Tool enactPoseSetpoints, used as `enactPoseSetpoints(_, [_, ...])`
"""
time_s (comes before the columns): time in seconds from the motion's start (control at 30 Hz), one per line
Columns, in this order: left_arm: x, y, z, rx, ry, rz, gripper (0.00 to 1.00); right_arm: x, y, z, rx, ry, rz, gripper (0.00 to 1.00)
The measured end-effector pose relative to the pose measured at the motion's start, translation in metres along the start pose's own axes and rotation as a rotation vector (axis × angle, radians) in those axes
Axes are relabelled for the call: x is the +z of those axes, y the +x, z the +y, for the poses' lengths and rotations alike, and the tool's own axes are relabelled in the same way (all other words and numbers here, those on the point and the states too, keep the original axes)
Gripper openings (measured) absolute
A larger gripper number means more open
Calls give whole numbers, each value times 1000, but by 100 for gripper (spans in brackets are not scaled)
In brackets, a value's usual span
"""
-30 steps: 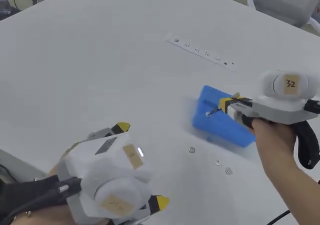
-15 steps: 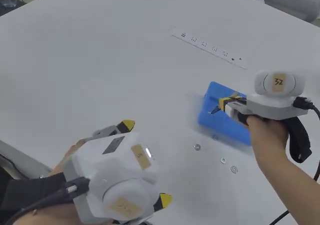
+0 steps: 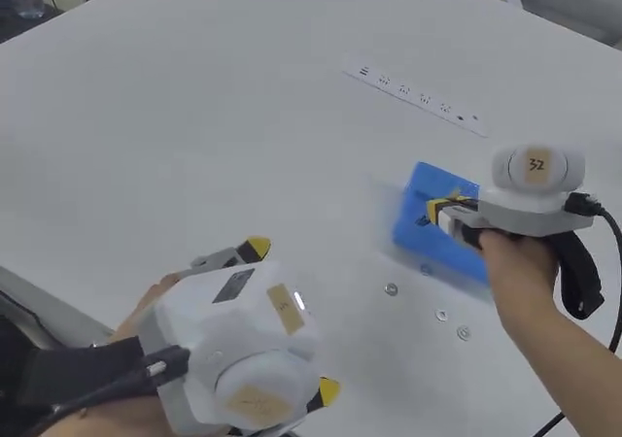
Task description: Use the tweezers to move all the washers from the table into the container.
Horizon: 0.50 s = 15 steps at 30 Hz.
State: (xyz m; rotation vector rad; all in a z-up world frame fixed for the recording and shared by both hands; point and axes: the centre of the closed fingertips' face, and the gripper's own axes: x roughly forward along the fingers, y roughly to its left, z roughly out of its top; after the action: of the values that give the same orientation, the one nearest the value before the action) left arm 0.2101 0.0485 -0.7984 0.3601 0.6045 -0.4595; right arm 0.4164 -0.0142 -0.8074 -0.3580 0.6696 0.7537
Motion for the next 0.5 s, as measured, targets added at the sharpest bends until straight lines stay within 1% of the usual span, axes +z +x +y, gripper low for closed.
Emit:
enactPoseSetpoints(0.1, [0,0,-1,-5,7,3,89,1,-2,-1,-9,-3,-3,1])
enactPoseSetpoints(0.23, [0,0,-2,-8,8,2,88,5,-11,-3,-16,0,-20,2])
enactPoseSetpoints(0.3, [0,0,-3,-12,7,2,88,10,-18,-4,-18,12,-36,1])
enactPoseSetpoints(0.33, [-1,0,-3,-14,11,5,88,13,-24,-2,-11,31,-55,1])
enactPoseSetpoints(0.4, [-2,1,-4,-16,18,9,87,17,-31,-1,-1,47,-75,1])
enactPoseSetpoints(0.5, [-1,1,-4,-14,26,10,87,22,-44,3,7,41,-102,1])
